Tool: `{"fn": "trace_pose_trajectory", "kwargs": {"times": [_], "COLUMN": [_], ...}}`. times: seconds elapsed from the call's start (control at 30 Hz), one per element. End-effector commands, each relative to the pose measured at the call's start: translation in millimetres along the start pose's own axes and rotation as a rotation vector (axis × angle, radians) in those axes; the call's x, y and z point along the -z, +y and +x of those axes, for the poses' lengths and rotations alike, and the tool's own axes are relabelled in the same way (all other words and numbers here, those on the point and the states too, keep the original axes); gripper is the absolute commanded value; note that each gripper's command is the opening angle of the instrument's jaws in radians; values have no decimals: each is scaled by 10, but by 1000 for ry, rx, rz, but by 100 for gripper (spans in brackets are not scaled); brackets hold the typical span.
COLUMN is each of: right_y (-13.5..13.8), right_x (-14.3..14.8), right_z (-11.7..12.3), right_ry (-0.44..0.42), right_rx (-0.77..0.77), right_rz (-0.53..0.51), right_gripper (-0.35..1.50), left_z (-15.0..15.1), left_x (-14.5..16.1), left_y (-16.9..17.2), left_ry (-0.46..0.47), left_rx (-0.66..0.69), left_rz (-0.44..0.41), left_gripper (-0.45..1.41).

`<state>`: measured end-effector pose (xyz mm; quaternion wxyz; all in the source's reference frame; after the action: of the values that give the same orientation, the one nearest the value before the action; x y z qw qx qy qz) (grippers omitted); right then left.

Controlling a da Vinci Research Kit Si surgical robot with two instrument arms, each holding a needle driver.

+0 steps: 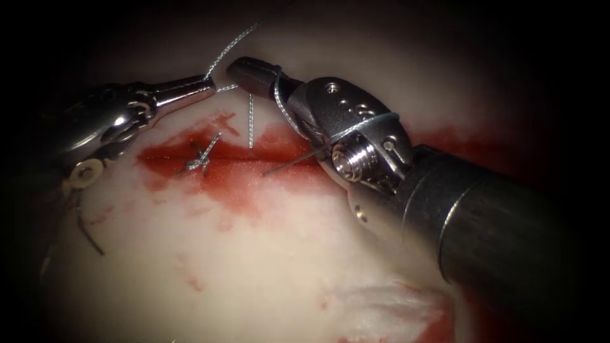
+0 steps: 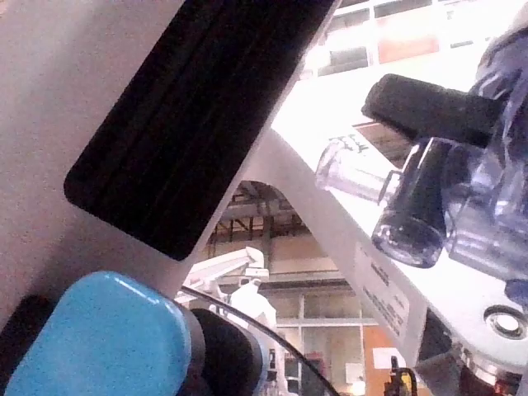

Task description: Wound Closure

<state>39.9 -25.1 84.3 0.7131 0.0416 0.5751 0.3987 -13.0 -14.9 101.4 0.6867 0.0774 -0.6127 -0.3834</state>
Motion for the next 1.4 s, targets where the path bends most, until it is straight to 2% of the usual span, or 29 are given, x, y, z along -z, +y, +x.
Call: {"fn": "trace_pose_trajectory", "kwargs": {"times": [0.03,0.27,0.63,0.93,1.13,1.33,1.4], "right_y": [0,-1,-3,-2,-3,-7,-5], "right_x": [-11,-14,-16,-15,-16,-15,-13], "right_z": [7,7,10,0,-2,-2,-3], "right_ry": [1,-12,-11,-59,-65,-98,-150], "right_rx": [2,-81,-109,-91,-91,-81,-51], "right_rz": [-9,-78,-85,-88,-69,24,97], "right_gripper": [-35,-35,-35,-35,-35,-35,-35], "left_z": [-9,-4,-4,-69,-73,-62,-61], "left_x": [-9,-14,-16,3,3,-1,-1], "left_y": [3,-10,-36,-40,-46,-47,-47], "left_ry": [-6,9,46,12,10,6,11], "left_rx": [-5,-18,-9,39,40,25,24], "left_rz": [-2,56,147,159,149,139,138], "left_gripper": [-45,-45,-45,-45,-45,-45,-45]}}
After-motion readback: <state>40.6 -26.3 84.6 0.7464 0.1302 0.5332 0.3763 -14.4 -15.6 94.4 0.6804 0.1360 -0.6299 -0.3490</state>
